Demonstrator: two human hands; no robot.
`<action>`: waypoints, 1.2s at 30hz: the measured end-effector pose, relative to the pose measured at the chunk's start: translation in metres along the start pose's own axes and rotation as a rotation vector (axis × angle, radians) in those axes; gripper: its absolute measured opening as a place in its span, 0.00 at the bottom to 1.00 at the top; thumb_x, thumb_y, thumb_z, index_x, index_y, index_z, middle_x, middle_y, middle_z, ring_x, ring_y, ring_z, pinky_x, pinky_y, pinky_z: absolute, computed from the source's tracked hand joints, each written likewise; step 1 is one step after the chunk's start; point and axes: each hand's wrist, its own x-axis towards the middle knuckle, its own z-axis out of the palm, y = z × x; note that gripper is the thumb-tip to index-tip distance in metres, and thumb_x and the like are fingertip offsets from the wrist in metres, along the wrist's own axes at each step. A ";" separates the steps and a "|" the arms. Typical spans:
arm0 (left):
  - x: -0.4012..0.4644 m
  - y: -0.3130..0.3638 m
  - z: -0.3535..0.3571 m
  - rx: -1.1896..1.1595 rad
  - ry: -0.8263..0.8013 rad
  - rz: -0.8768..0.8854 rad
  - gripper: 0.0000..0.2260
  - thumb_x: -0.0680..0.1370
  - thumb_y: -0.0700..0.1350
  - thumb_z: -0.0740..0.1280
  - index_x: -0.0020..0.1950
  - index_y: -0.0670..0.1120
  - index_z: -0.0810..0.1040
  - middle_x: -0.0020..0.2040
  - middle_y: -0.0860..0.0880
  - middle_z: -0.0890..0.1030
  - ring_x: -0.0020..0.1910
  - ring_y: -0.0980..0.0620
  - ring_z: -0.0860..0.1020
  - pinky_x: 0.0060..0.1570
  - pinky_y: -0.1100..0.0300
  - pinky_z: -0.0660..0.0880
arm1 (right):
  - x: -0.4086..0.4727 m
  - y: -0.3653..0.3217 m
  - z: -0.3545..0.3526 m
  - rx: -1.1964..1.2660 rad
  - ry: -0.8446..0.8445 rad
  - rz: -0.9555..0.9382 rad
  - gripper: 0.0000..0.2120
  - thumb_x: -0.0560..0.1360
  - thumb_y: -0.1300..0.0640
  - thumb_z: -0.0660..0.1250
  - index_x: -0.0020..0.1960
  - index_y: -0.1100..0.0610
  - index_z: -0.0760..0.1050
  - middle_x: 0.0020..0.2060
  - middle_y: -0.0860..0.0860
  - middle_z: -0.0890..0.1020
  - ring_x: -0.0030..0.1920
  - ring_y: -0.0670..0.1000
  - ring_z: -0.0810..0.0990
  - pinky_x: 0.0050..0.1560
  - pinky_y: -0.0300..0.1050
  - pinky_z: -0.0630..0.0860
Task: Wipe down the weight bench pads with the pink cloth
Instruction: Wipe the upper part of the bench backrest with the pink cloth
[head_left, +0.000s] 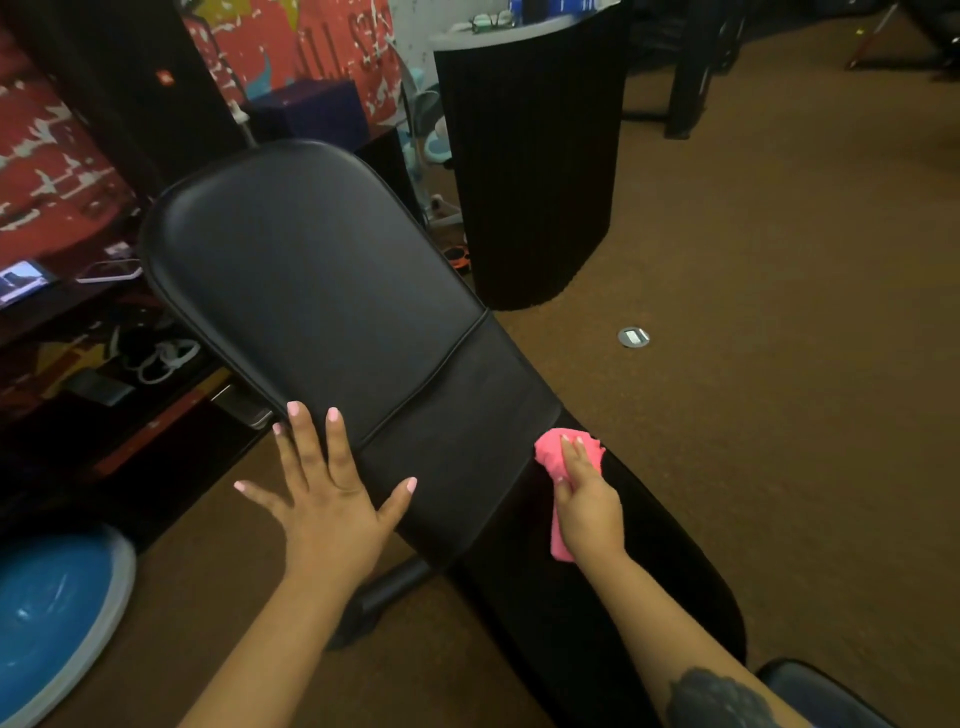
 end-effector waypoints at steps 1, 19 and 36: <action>0.000 0.000 0.000 0.003 0.001 -0.001 0.47 0.70 0.71 0.53 0.79 0.46 0.39 0.78 0.44 0.34 0.77 0.39 0.39 0.62 0.23 0.42 | -0.003 -0.002 0.000 -0.022 -0.006 -0.031 0.26 0.78 0.60 0.59 0.73 0.45 0.57 0.66 0.51 0.73 0.51 0.49 0.79 0.55 0.44 0.74; 0.000 0.003 0.010 0.084 0.031 0.159 0.36 0.78 0.66 0.41 0.79 0.44 0.48 0.80 0.42 0.44 0.76 0.36 0.37 0.66 0.27 0.42 | 0.022 -0.004 -0.005 0.075 0.034 0.062 0.25 0.78 0.61 0.58 0.72 0.45 0.60 0.55 0.53 0.79 0.48 0.50 0.79 0.53 0.48 0.75; 0.004 0.003 0.022 0.070 0.204 0.211 0.33 0.79 0.61 0.49 0.76 0.39 0.56 0.79 0.41 0.49 0.76 0.33 0.41 0.66 0.25 0.45 | 0.040 -0.009 -0.005 0.075 0.105 0.098 0.24 0.78 0.62 0.56 0.72 0.46 0.61 0.57 0.53 0.78 0.50 0.50 0.77 0.55 0.48 0.73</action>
